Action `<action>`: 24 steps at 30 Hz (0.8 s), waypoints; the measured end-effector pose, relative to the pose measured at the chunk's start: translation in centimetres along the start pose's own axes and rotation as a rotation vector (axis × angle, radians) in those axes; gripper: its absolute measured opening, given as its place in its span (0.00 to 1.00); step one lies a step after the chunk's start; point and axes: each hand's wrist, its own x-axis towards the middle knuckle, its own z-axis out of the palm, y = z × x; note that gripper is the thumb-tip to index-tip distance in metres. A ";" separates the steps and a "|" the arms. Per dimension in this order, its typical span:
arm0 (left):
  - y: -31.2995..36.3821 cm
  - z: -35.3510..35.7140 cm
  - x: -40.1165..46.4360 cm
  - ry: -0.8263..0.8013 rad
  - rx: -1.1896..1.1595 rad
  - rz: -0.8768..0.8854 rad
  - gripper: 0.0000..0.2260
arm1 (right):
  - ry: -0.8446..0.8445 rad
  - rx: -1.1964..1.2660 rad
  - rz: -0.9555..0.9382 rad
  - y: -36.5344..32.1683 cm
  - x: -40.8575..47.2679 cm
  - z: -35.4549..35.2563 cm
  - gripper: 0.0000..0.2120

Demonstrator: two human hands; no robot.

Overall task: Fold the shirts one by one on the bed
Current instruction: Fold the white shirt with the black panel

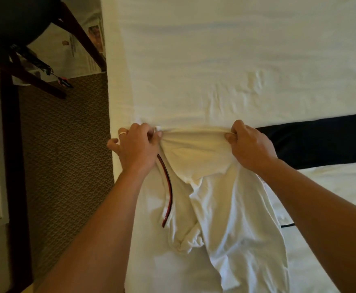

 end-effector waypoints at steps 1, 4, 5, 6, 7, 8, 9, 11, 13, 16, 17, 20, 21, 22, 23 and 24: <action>0.2 0.1 -0.2 0.017 -0.006 -0.009 0.09 | 0.027 0.047 0.022 -0.1 -0.1 0.3 0.11; 1.5 0.2 -1.5 0.133 -0.006 -0.032 0.09 | 0.193 0.222 0.060 -0.3 -1.5 1.2 0.13; 1.9 0.1 -2.2 0.177 -0.003 0.012 0.13 | 0.285 0.233 0.012 -0.3 -2.4 1.4 0.15; 2.3 0.2 -3.0 0.206 0.000 0.093 0.17 | 0.368 0.206 -0.057 -0.3 -3.2 1.7 0.16; 2.6 0.6 -3.8 0.194 0.012 0.207 0.20 | 0.416 0.157 -0.127 -0.2 -4.1 2.2 0.18; 2.9 1.2 -4.8 0.139 0.053 0.326 0.22 | 0.408 0.094 -0.187 -0.2 -4.9 2.8 0.21; 2.9 1.9 -5.6 0.054 0.113 0.421 0.26 | 0.340 0.021 -0.229 -0.1 -5.5 3.3 0.24; 2.2 2.7 -6.1 -0.126 0.226 0.478 0.31 | 0.150 -0.123 -0.228 0.6 -5.8 4.1 0.29; 0.8 3.0 -5.4 -0.227 0.289 0.447 0.34 | 0.032 -0.211 -0.190 1.9 -5.4 4.3 0.33; -0.4 2.8 -4.8 -0.255 0.329 0.419 0.34 | -0.017 -0.250 -0.192 2.9 -4.9 4.4 0.34; -0.1 2.7 -4.9 -0.264 0.336 0.406 0.33 | -0.026 -0.251 -0.194 3.0 -4.9 4.3 0.33; 1.0 2.6 -5.4 -0.267 0.365 0.363 0.32 | -0.069 -0.269 -0.206 2.8 -5.2 3.7 0.34; 1.4 2.2 -5.7 -0.260 0.373 0.346 0.31 | -0.077 -0.269 -0.220 3.0 -5.8 3.3 0.34; 1.9 1.7 -6.0 -0.259 0.369 0.320 0.31 | -0.081 -0.259 -0.230 3.4 -6.4 2.9 0.34; 2.2 1.2 -6.4 -0.259 0.351 0.277 0.30 | -0.081 -0.236 -0.233 4.0 -7.3 2.7 0.34; 2.4 0.9 -6.8 -0.249 0.323 0.232 0.29 | -0.074 -0.212 -0.230 4.6 -8.1 2.6 0.33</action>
